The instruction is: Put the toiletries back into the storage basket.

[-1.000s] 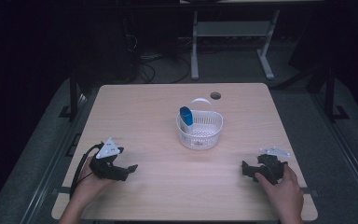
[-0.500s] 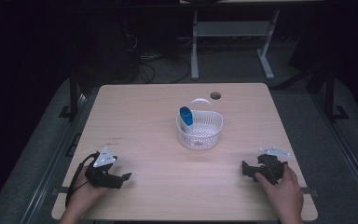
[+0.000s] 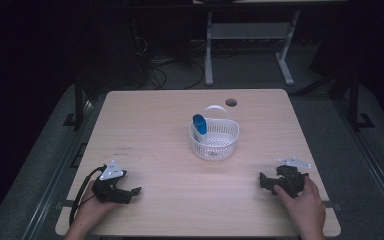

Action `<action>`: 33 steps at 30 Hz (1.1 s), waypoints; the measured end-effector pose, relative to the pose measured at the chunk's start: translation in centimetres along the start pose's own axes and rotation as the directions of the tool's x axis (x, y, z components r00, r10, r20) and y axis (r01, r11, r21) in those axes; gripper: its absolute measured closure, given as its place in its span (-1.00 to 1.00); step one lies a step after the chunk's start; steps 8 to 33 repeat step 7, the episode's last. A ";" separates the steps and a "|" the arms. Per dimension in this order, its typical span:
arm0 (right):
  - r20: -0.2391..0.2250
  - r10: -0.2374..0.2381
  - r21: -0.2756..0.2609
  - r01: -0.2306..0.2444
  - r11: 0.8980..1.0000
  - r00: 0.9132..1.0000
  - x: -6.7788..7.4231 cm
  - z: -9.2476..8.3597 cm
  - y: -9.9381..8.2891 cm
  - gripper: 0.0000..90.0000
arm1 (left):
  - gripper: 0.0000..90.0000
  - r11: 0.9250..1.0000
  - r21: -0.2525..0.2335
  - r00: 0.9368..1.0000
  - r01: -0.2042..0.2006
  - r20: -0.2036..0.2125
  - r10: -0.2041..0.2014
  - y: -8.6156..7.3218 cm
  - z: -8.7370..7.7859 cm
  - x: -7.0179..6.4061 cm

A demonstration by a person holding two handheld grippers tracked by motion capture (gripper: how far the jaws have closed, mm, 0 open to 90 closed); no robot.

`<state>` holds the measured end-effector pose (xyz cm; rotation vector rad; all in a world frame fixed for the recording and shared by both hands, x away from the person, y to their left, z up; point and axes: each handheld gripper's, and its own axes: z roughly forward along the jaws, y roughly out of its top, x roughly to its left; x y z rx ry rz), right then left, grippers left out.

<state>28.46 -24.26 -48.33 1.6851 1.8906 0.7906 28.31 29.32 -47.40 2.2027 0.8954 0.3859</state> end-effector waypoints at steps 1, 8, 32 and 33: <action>0.000 0.000 0.000 0.000 1.000 1.000 0.0 0.0 0.0 -1.00 | -0.71 1.000 -0.008 1.000 -0.006 0.003 0.006 -0.1 0.0 0.1; 0.000 0.000 0.000 0.000 1.000 1.000 0.0 0.0 0.0 -1.00 | -0.71 1.000 -0.010 1.000 -0.007 0.005 0.007 -0.1 0.0 0.1; 0.000 0.000 0.000 0.000 1.000 1.000 0.0 0.0 0.0 -1.00 | -0.71 1.000 -0.010 1.000 -0.007 0.005 0.007 -0.1 0.0 0.1; 0.000 0.000 0.000 0.000 1.000 1.000 0.0 0.0 0.0 -1.00 | -0.71 1.000 -0.010 1.000 -0.007 0.005 0.007 -0.1 0.0 0.1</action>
